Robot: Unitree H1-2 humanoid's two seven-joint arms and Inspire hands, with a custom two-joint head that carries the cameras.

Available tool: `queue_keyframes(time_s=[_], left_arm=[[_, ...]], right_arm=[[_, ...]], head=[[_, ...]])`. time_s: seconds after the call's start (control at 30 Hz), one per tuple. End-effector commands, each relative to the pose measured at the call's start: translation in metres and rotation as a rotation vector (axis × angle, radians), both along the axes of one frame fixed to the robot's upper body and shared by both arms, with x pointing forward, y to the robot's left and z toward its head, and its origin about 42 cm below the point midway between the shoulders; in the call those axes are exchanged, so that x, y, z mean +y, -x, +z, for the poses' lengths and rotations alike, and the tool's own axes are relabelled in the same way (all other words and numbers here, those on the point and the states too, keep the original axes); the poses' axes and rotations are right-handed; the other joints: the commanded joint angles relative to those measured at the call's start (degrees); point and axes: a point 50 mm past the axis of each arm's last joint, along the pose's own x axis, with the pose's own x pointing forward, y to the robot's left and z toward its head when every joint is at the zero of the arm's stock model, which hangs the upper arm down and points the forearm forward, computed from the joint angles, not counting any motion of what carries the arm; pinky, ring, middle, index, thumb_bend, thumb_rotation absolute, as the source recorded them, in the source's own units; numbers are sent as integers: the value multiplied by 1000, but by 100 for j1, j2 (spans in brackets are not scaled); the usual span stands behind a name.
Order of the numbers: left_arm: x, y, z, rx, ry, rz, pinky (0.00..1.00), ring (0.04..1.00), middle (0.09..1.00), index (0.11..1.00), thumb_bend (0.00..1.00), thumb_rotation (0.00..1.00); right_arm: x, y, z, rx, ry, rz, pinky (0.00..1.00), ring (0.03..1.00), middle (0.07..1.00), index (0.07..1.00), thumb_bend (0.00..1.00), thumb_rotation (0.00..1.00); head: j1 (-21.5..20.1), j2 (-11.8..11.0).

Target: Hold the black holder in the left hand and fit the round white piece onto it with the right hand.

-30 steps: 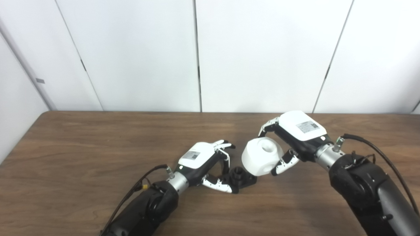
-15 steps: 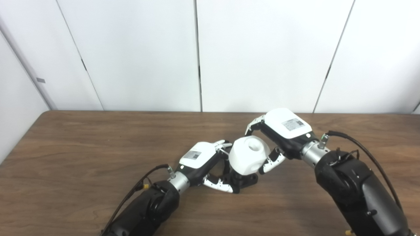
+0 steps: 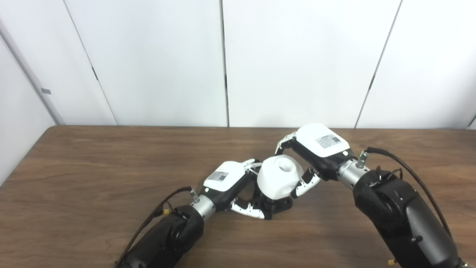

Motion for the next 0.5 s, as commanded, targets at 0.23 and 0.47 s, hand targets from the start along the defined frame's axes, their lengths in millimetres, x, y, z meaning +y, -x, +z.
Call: queue_keyframes(time_s=[0.23,0.47], left_arm=[[-9,17,-24,91,-112,-49,885,951,895,485,523,74],[-11,17,-22,86,-110,-47,881,950,890,485,523,74]], right_arm=[[7,-5,18,-55,23,45,713,782,714,481,523,140],[8,-5,11,-34,39,69,705,787,720,481,522,140]], head=[[2,58],[29,86]])
